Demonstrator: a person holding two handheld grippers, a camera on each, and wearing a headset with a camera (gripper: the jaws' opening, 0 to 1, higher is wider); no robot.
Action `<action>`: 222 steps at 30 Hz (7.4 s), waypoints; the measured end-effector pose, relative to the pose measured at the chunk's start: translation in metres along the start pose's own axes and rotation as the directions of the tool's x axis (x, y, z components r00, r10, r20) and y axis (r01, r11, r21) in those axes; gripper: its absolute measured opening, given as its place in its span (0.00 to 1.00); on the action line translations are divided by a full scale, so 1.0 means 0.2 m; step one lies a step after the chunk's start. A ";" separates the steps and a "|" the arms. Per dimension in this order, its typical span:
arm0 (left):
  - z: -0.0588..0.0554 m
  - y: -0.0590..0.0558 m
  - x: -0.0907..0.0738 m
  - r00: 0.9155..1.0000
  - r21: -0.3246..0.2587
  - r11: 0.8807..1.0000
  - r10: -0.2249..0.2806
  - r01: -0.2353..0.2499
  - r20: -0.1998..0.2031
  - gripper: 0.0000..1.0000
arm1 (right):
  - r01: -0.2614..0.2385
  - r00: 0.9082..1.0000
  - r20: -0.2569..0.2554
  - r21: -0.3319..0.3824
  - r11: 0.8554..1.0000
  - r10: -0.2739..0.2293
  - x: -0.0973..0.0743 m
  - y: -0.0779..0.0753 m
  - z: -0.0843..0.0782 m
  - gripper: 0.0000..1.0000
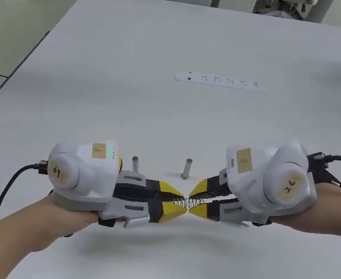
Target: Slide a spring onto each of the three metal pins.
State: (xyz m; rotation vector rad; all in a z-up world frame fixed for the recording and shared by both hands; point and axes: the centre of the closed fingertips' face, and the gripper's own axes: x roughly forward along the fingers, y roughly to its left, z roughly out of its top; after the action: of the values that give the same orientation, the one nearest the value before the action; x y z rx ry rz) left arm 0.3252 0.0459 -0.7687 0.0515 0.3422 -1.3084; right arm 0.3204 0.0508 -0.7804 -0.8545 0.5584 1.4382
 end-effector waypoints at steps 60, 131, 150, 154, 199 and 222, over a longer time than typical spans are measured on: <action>-0.04 -0.03 0.05 0.997 0.041 0.999 -0.010 0.013 -0.071 0.02 | -0.017 0.983 0.184 0.037 0.999 0.010 -0.07 0.03 0.24 0.07; -0.07 0.07 -0.10 0.989 -0.012 0.991 0.134 -0.135 -0.067 0.35 | 0.057 0.984 0.162 0.075 0.996 -0.068 -0.08 -0.06 0.17 0.07; -0.11 0.15 -0.26 0.969 -0.059 0.968 0.240 -0.243 -0.051 0.54 | 0.080 0.983 0.155 0.085 0.993 -0.093 -0.09 -0.09 0.14 0.07; -0.11 0.16 -0.28 0.965 -0.065 0.963 0.260 -0.262 -0.046 0.58 | 0.085 0.983 0.156 0.085 0.993 -0.098 -0.09 -0.10 0.15 0.07; -0.12 0.24 -0.48 0.926 -0.117 0.920 0.377 -0.373 0.015 0.98 | 0.063 0.989 0.116 0.217 0.974 -0.089 -0.07 -0.21 0.08 0.07; -0.13 0.25 -0.51 0.921 -0.118 0.915 0.390 -0.386 0.013 0.98 | 0.160 0.971 0.135 0.262 0.952 -0.200 -0.11 -0.47 0.11 0.07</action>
State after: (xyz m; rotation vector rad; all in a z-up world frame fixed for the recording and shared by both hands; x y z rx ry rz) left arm 0.3455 0.1604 -0.7729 -0.0013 0.3545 -0.8921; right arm 0.4062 0.0612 -0.7334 -0.5693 0.5128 1.2262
